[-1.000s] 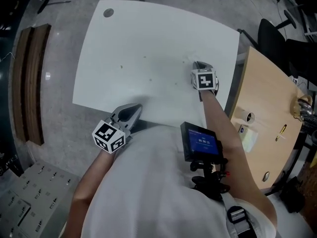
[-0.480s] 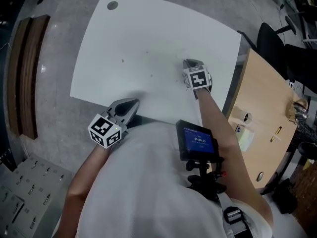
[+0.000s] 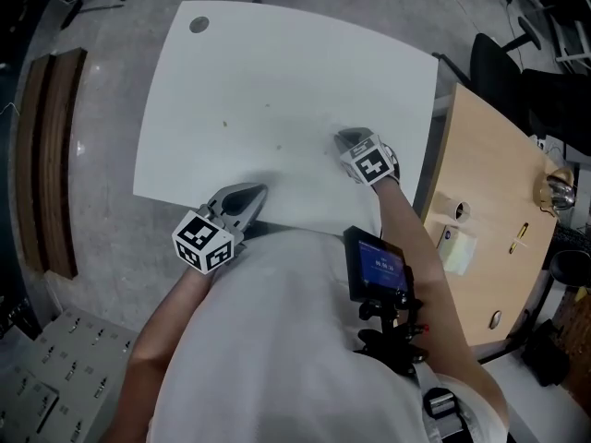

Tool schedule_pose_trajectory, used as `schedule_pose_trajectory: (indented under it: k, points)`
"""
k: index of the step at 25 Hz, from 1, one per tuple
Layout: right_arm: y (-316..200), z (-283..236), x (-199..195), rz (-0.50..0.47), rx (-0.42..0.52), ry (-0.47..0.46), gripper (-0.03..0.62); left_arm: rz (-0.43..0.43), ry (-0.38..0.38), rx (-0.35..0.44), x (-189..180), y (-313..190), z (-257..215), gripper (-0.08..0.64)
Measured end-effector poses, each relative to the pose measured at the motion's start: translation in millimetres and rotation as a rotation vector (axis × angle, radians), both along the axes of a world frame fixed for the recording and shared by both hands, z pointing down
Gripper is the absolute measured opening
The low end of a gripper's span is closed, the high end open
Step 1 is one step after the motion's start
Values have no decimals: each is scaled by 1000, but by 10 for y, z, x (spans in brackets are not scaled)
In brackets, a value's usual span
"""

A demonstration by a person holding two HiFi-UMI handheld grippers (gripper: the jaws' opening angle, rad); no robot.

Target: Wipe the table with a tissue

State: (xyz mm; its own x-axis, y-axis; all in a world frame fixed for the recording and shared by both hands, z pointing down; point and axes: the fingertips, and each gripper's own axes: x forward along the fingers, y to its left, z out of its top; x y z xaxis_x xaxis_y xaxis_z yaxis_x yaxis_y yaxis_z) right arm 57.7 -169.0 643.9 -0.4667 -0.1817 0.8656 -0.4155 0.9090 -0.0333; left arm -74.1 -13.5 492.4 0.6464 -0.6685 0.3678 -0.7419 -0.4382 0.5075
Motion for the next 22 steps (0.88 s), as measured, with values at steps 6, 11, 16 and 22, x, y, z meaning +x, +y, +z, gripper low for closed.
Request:
schedule_pose_trajectory:
  k: [6,11,16,22]
  points:
    - [-126,-91,505,129,97,93,26,12,4,2,98,-29,-7,6]
    - [-188,-301,803,453,56,-88,26,18,2,3,129,-42,7,6]
    - [-6,-223,983,557,51,-56,26,35,1,3,148,-26,11,6]
    - [-118,-26,1204,663,100,55,26,45,-14,8,79,2,-9,6]
